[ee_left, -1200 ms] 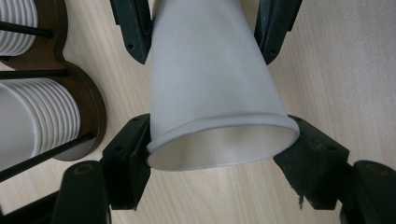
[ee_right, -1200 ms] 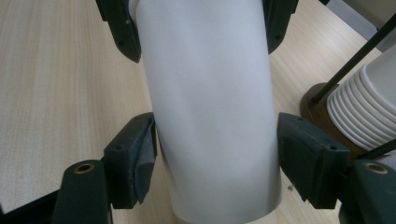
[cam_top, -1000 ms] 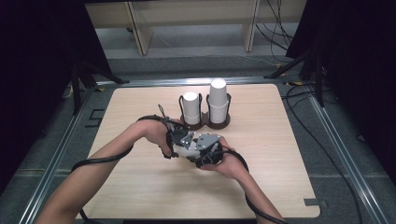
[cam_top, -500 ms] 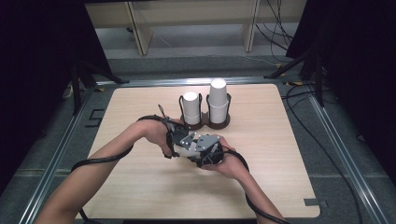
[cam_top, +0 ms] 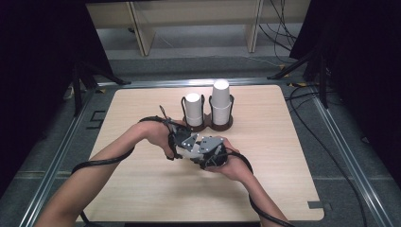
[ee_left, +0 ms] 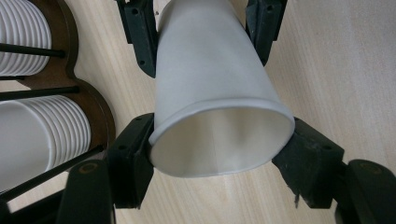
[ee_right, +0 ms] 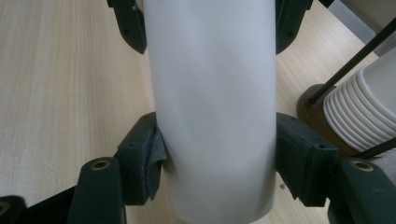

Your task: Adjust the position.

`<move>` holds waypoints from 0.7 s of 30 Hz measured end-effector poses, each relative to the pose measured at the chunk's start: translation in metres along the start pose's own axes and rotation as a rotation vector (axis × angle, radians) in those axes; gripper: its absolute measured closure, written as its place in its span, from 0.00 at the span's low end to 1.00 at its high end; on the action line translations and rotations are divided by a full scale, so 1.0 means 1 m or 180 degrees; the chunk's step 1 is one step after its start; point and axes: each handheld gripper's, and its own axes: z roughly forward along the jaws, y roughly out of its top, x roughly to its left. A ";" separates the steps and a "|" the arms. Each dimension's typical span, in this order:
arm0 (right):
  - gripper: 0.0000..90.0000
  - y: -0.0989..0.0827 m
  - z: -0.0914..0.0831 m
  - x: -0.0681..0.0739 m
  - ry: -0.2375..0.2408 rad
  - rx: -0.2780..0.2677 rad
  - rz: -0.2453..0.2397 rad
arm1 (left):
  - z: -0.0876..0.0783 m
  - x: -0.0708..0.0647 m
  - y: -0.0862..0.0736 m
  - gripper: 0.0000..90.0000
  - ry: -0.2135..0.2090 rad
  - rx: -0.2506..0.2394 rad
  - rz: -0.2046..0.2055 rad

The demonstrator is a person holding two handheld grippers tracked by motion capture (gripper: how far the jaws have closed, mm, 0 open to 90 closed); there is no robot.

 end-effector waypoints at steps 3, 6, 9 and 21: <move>0.42 0.000 0.000 0.000 -0.0003 0.0004 0.0010 | 0.000 0.000 -0.001 0.35 -0.0001 -0.0021 -0.0006; 0.42 0.000 0.000 0.000 0.0016 0.0006 -0.0022 | 0.001 -0.001 -0.002 0.33 0.0001 -0.0060 -0.0045; 0.42 -0.001 0.000 0.000 -0.0007 -0.0016 0.0012 | 0.003 -0.001 -0.004 0.30 0.0048 -0.0110 -0.0120; 0.41 -0.011 -0.009 -0.001 -0.0141 -0.0223 0.0224 | 0.003 -0.003 -0.014 0.15 0.0313 -0.0612 -0.0489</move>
